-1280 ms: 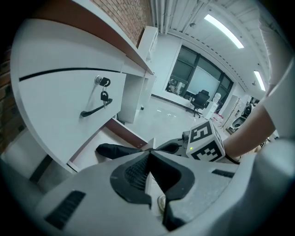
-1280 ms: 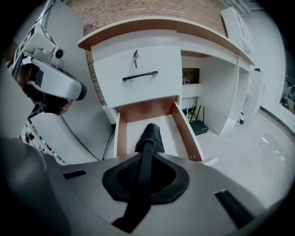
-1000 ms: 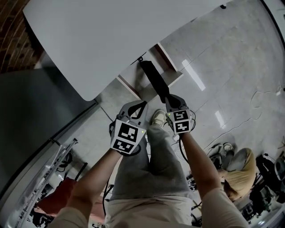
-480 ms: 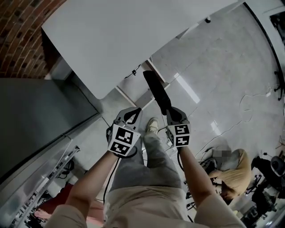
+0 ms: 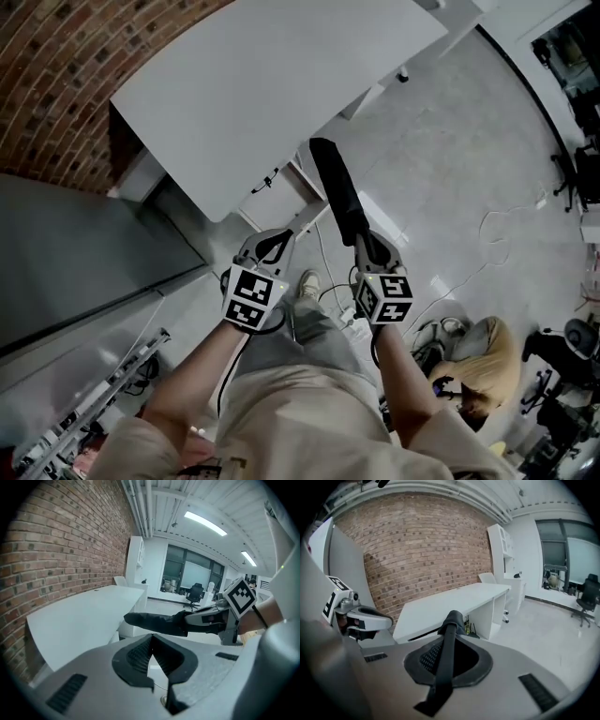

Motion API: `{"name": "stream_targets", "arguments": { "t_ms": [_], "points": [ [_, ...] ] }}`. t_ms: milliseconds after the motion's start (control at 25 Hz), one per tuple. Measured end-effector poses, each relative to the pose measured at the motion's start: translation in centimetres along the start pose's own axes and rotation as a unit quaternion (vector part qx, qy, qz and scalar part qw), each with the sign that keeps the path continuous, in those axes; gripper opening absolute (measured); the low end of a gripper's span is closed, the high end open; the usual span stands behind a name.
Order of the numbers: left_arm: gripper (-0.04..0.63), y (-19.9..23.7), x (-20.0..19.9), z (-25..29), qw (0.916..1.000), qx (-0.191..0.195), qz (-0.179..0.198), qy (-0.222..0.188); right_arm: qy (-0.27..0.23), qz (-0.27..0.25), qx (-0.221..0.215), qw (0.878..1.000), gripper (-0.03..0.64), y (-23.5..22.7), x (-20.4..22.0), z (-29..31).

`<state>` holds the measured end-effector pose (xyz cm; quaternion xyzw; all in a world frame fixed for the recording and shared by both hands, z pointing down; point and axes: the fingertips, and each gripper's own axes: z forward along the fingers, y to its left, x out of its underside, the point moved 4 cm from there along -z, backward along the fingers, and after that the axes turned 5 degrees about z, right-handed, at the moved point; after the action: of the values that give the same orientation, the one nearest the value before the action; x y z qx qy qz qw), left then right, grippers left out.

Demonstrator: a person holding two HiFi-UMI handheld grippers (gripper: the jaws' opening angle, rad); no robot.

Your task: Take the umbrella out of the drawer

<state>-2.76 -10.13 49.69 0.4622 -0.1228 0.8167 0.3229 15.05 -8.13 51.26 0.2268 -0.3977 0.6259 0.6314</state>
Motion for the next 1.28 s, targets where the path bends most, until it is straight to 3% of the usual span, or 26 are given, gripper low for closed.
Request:
{"name": "stream_targets", "arguments": {
  "t_ms": [280,480,840,1000,1120,1280],
  "points": [
    [0.008,0.2,-8.0,-4.3,0.9985,-0.020,0.026,-0.044,-0.073,0.009,0.001,0.997,0.021,1.2,-9.7,-5.7],
    [0.008,0.3,-15.1,-8.8,0.9918,-0.032,0.061,-0.108,-0.147,0.009,-0.012,0.989,0.021,3.0,-16.7,-9.6],
    [0.008,1.0,-25.4,-14.5,0.9672,-0.058,0.116,-0.218,-0.270,-0.015,-0.032,0.962,0.021,5.9,-26.8,-16.4],
    [0.008,0.5,-29.0,-17.6,0.9484,-0.079,0.139,-0.274,-0.315,-0.029,-0.046,0.947,0.021,7.2,-29.9,-19.3],
    [0.008,-0.6,-30.9,-19.7,0.9354,-0.100,0.178,-0.289,-0.342,-0.047,-0.046,0.938,0.021,7.9,-31.5,-21.4],
    [0.008,-1.7,-31.5,-20.7,0.9324,-0.099,0.199,-0.285,-0.367,-0.055,-0.050,0.927,0.021,8.9,-32.3,-23.7]
  ]
}}
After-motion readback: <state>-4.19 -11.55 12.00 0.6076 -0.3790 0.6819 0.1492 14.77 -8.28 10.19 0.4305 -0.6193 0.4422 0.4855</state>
